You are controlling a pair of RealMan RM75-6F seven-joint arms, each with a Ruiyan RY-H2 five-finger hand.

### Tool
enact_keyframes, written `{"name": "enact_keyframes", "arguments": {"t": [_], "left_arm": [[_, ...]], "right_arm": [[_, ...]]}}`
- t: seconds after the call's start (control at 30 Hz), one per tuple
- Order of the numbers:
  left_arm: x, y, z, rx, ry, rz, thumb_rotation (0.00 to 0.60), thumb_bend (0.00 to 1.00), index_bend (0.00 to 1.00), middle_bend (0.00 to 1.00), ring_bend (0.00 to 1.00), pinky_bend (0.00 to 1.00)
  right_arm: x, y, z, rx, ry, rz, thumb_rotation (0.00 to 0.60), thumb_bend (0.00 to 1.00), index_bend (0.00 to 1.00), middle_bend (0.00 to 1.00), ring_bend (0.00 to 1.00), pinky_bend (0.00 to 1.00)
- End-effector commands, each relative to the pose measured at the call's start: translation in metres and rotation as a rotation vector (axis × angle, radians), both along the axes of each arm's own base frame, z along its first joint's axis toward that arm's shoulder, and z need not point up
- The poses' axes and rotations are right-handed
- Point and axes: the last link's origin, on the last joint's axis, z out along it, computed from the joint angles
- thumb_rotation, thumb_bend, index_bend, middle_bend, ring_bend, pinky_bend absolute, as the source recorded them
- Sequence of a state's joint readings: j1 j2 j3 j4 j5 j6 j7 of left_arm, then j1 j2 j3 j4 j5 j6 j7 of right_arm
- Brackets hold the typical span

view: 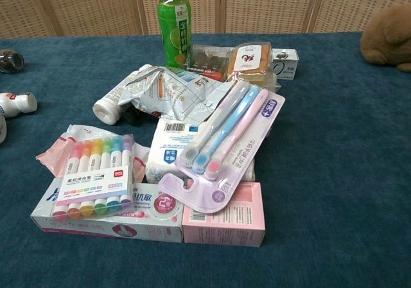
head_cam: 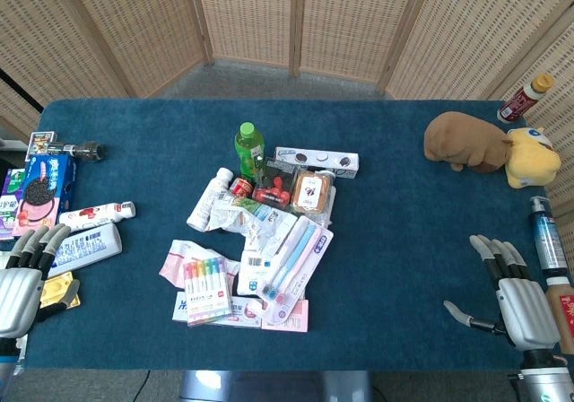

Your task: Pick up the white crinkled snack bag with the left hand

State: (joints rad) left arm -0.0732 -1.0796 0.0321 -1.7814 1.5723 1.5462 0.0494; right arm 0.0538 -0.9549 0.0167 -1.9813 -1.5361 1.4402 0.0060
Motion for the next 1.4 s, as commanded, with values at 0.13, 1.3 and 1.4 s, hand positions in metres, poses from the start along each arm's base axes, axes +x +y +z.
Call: {"name": "enact_keyframes", "arguments": {"t": [0.13, 1.3, 1.4], "left_arm": [[0.0, -0.006, -0.002, -0.034, 0.001, 0.015, 0.6, 0.43, 0.0, 0.0, 0.0, 0.0], [0.143, 0.183, -0.146, -0.415, 0.047, -0.164, 0.6, 0.28, 0.0, 0.0, 0.0, 0.0], [0.151, 0.19, -0.165, -0.412, 0.05, -0.176, 0.6, 0.28, 0.0, 0.0, 0.0, 0.0]], "right_arm": [[0.004, -0.001, -0.001, 0.002, -0.003, 0.017, 0.368, 0.22, 0.0, 0.0, 0.0, 0.0], [-0.017, 0.032, 0.022, -0.065, -0.028, -0.058, 0.368, 0.22, 0.0, 0.0, 0.0, 0.0], [-0.018, 0.033, 0.024, -0.067, -0.032, -0.063, 0.363, 0.22, 0.0, 0.0, 0.0, 0.0]]}}
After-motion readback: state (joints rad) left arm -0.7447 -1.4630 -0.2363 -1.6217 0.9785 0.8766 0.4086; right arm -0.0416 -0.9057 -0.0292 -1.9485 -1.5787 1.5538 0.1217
